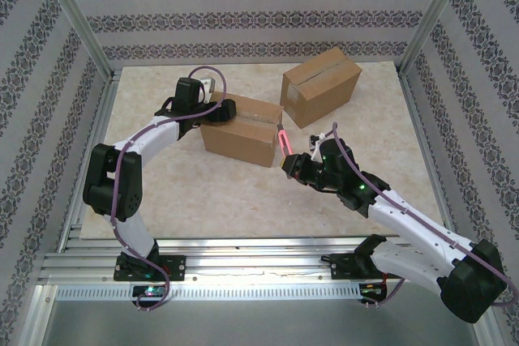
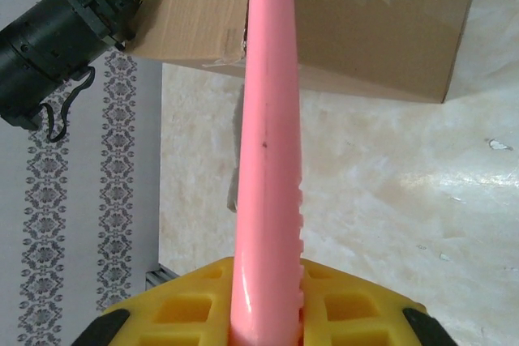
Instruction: Unpack the express box
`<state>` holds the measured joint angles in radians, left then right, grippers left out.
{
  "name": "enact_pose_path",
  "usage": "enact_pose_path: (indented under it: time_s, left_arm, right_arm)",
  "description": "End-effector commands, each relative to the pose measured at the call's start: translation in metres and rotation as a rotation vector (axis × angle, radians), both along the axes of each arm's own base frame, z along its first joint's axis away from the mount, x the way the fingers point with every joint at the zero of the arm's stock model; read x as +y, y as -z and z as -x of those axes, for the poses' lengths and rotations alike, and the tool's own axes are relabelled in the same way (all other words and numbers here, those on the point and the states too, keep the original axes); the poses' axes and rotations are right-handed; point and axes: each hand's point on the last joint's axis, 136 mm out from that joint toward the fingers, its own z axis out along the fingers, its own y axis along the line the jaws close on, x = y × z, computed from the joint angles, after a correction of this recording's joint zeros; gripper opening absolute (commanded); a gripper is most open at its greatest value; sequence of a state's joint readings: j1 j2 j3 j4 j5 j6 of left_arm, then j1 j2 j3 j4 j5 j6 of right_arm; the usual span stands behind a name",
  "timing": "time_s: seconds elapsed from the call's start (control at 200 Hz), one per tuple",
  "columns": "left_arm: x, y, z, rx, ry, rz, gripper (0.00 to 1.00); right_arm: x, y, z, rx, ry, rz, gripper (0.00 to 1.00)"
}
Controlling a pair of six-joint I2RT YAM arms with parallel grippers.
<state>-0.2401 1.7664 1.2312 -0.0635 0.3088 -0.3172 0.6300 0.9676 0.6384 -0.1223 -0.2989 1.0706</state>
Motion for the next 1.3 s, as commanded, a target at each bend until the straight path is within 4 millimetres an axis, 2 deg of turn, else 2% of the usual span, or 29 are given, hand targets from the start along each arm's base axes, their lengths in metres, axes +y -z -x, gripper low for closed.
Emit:
enact_pose_path:
  time_s: [0.0,0.565,1.294]
  left_arm:
    - [0.026,0.108,0.049,0.336,-0.031,-0.161,0.95]
    - [0.027,0.108,0.049,0.34,-0.032,-0.163,0.95]
    - [0.027,0.112,0.05,0.349,-0.035,-0.163,0.95]
  right_arm:
    - [0.022,0.0,0.03,0.036,-0.181,-0.053,0.0]
    - [0.034,0.001,0.042,0.046,-0.244,-0.068,0.0]
    - [0.04,-0.003,0.055,0.041,-0.274,-0.112,0.0]
